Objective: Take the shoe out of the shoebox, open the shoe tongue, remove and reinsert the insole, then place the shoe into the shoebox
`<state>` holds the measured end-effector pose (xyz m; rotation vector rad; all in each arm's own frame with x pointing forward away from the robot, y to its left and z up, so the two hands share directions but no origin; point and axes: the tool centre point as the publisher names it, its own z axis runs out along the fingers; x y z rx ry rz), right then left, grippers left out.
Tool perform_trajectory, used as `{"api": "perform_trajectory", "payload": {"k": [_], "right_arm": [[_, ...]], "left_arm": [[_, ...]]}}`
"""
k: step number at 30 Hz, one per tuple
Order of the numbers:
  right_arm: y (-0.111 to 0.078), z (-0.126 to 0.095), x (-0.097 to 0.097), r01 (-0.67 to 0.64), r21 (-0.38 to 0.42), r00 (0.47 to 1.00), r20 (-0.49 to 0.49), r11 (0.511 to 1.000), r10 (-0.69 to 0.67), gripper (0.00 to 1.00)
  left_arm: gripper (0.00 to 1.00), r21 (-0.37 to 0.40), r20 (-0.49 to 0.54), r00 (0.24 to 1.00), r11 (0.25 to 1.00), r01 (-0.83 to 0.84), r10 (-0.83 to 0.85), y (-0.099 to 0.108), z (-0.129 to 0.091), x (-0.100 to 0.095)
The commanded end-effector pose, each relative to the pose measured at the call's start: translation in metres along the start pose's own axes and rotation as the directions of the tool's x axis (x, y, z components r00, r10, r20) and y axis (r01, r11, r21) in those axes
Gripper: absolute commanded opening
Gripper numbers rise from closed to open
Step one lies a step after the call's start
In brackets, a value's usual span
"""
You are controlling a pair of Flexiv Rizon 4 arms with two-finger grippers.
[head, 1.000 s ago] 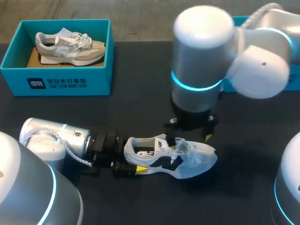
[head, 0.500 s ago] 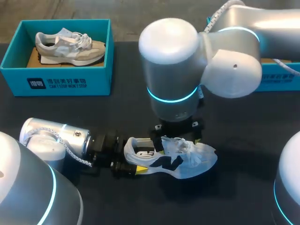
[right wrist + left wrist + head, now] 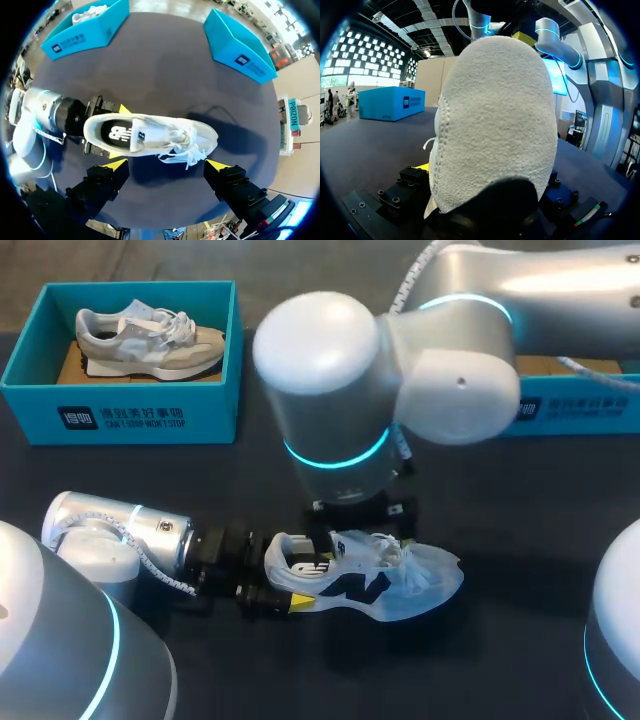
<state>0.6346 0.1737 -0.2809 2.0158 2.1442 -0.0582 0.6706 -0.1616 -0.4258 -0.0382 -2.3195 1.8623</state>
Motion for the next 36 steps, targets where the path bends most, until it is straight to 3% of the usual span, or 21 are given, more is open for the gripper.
{"api": "perform_trajectory", "payload": {"k": [1,10,20,36], "right_arm": [[-0.004,0.002,0.025,-0.043,-0.024,0.992,0.119,0.999,0.045,1.0],[0.0,0.016,0.028,-0.076,-0.039,0.986,0.148,0.996,0.081,1.0],[0.002,0.024,0.037,-0.17,-0.047,0.952,0.251,0.984,0.176,1.0],[0.009,0.047,0.032,-0.254,-0.061,0.93,0.258,0.965,0.261,1.0]], "left_arm": [[0.0,0.001,0.001,1.0,1.0,0.0,0.0,0.003,-0.001,0.001],[0.0,0.001,0.001,1.0,1.0,0.0,0.0,0.003,-0.001,0.001],[0.0,0.001,0.001,1.0,1.0,0.0,0.0,0.003,-0.001,0.001],[0.0,0.001,0.001,1.0,1.0,0.0,0.0,0.003,-0.001,0.001]]}}
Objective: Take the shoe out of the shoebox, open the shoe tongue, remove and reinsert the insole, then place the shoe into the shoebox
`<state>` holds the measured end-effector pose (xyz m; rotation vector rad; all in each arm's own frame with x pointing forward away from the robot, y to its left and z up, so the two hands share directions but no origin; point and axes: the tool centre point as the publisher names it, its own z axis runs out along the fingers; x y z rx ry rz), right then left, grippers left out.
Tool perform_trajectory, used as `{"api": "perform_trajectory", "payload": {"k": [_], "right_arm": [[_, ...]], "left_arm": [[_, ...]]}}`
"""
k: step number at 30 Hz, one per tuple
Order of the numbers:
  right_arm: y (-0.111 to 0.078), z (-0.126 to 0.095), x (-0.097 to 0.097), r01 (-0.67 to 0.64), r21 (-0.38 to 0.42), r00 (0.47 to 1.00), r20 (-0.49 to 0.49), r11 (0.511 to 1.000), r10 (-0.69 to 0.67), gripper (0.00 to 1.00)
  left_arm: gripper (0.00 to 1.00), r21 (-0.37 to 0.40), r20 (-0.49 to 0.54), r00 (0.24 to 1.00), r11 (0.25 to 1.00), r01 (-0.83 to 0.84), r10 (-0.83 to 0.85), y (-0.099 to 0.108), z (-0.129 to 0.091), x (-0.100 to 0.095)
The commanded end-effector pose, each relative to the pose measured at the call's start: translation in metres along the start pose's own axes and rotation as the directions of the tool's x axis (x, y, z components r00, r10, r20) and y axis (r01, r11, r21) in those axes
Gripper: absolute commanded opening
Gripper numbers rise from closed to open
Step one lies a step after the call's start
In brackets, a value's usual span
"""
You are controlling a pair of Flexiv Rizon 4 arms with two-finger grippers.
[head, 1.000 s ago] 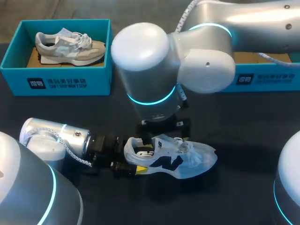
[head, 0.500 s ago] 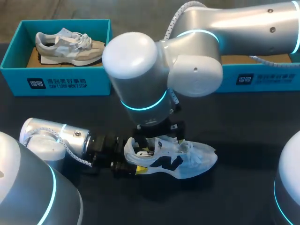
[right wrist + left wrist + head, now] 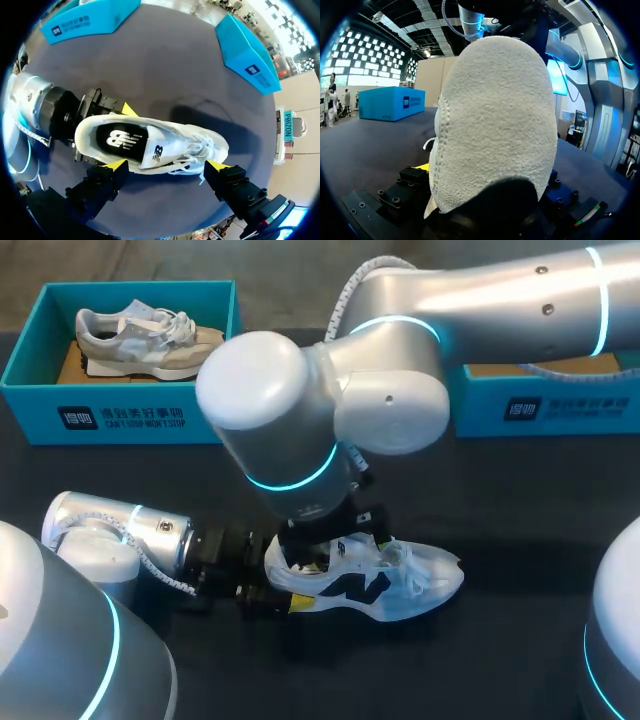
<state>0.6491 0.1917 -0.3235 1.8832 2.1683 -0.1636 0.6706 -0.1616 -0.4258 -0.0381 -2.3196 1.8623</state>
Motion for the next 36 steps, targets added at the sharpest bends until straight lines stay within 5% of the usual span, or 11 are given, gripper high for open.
{"api": "perform_trajectory", "payload": {"k": [1,13,36], "right_arm": [[0.0,0.006,0.009,-0.341,-0.034,0.924,0.168,0.939,0.342,1.0],[0.016,0.014,0.009,-0.355,-0.038,0.919,0.17,0.934,0.356,1.0],[0.008,0.031,-0.035,-0.457,-0.012,0.879,0.151,0.89,0.453,1.0]], "left_arm": [[0.0,0.001,0.001,1.0,1.0,0.0,0.0,0.003,-0.001,0.001],[0.0,0.001,0.001,1.0,1.0,0.0,0.0,0.003,-0.001,0.001],[0.0,0.001,0.001,1.0,1.0,0.0,0.0,0.003,-0.001,0.001]]}}
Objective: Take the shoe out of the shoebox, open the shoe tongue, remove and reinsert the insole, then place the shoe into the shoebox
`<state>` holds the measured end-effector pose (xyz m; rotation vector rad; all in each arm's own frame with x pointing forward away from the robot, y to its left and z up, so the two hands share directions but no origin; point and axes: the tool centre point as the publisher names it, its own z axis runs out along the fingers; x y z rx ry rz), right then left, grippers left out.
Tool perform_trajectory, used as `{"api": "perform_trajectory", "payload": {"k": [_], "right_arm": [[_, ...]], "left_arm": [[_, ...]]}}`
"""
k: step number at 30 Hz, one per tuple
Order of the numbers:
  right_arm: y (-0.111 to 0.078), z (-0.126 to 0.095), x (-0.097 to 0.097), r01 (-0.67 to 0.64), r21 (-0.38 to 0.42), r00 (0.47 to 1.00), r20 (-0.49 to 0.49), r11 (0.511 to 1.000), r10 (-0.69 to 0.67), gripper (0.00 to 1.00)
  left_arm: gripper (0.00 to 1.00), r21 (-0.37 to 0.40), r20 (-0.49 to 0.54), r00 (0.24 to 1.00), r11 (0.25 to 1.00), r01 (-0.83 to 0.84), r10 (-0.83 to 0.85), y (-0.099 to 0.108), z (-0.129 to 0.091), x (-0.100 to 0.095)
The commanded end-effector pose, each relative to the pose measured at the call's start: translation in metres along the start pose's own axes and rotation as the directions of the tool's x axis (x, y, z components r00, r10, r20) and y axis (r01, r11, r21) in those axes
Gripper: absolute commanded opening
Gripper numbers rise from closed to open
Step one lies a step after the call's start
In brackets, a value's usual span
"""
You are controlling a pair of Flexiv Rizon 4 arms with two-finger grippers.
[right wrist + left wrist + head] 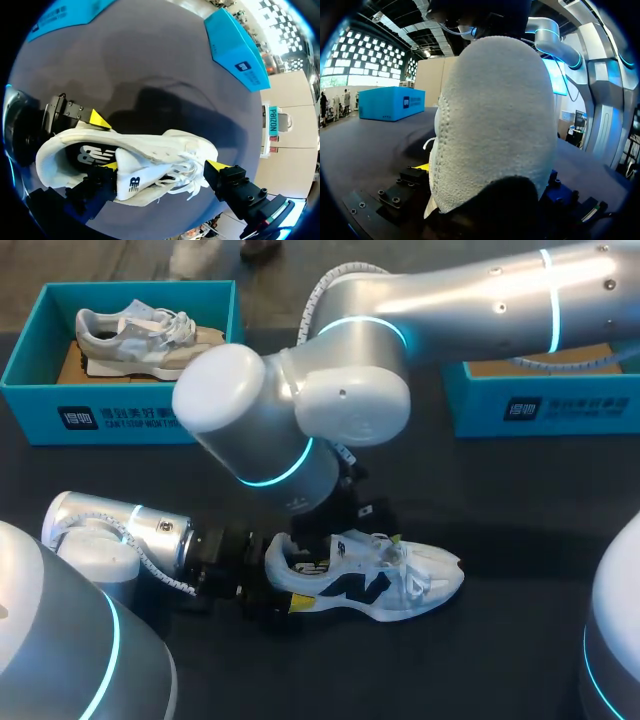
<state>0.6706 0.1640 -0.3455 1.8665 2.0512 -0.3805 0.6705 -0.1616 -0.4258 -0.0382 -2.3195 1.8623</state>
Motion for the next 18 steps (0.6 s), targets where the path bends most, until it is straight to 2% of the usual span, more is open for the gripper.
{"api": "perform_trajectory", "payload": {"k": [1,7,18], "right_arm": [[-0.008,0.002,-0.016,-0.438,-0.003,0.898,-0.03,0.899,0.438,1.0],[-0.013,0.0,-0.029,-0.451,0.003,0.892,-0.038,0.893,0.45,1.0],[-0.017,0.0,-0.035,-0.436,0.046,0.893,-0.097,0.899,0.439,1.0]], "left_arm": [[0.0,0.001,0.001,1.0,1.0,0.0,0.0,0.003,-0.001,0.001],[0.0,0.001,0.001,1.0,1.0,0.0,0.0,0.003,-0.001,0.001],[0.0,0.001,0.001,1.0,1.0,0.0,0.0,0.003,-0.001,0.001]]}}
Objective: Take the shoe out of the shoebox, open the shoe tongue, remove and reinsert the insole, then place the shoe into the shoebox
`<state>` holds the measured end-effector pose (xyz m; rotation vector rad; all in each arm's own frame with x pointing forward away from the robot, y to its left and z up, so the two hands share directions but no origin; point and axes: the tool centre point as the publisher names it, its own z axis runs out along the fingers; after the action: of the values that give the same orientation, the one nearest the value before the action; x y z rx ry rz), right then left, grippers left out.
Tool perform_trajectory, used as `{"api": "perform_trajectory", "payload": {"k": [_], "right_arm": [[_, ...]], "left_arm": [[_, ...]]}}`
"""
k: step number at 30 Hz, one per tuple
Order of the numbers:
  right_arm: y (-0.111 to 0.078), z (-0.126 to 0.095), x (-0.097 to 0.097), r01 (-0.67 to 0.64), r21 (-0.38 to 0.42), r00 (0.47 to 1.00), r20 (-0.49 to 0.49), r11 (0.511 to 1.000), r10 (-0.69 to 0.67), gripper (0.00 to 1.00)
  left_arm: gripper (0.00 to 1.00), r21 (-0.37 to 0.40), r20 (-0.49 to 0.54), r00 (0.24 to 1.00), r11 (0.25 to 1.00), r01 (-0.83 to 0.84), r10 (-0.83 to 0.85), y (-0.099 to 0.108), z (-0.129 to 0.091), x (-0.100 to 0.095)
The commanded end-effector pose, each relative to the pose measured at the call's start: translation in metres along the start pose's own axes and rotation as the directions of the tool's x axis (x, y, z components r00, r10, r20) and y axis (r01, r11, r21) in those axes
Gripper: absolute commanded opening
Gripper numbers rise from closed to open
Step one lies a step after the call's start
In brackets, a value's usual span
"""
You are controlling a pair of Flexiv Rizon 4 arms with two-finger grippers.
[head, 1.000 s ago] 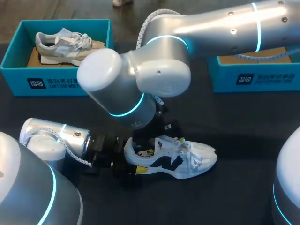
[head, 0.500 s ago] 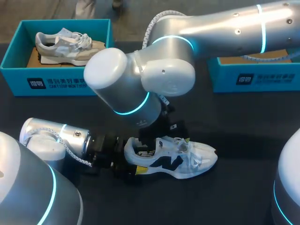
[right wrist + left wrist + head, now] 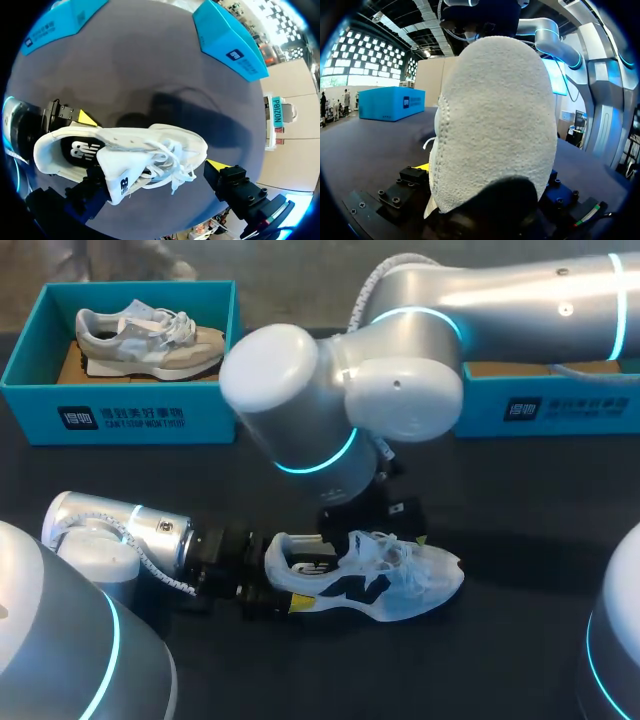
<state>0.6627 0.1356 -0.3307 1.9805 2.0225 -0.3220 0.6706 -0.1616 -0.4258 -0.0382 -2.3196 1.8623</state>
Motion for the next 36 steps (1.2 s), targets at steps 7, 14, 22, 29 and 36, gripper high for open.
{"api": "perform_trajectory", "payload": {"k": [7,14,22,29,36], "right_arm": [[-0.01,0.003,-0.003,-0.355,0.036,0.93,-0.089,0.934,0.356,0.49],[-0.013,0.001,-0.002,-0.344,0.053,0.929,-0.124,0.937,0.348,0.32],[-0.009,0.001,-0.012,-0.317,0.08,0.932,-0.16,0.945,0.326,0.0],[-0.004,0.003,-0.026,-0.294,0.092,0.929,-0.204,0.951,0.307,0.0],[0.0,0.011,-0.038,-0.266,0.116,0.911,-0.296,0.957,0.289,0.0]], "left_arm": [[0.0,0.001,0.001,1.0,1.0,0.0,0.0,0.003,-0.001,0.001],[0.0,0.001,0.001,1.0,1.0,0.0,0.0,0.003,-0.001,0.001],[0.0,0.001,0.001,1.0,1.0,0.0,0.0,0.003,-0.001,0.001],[0.0,0.001,0.001,1.0,1.0,0.0,0.0,0.003,-0.001,0.001],[0.0,0.001,0.001,1.0,1.0,0.0,0.0,0.003,-0.001,0.001]]}}
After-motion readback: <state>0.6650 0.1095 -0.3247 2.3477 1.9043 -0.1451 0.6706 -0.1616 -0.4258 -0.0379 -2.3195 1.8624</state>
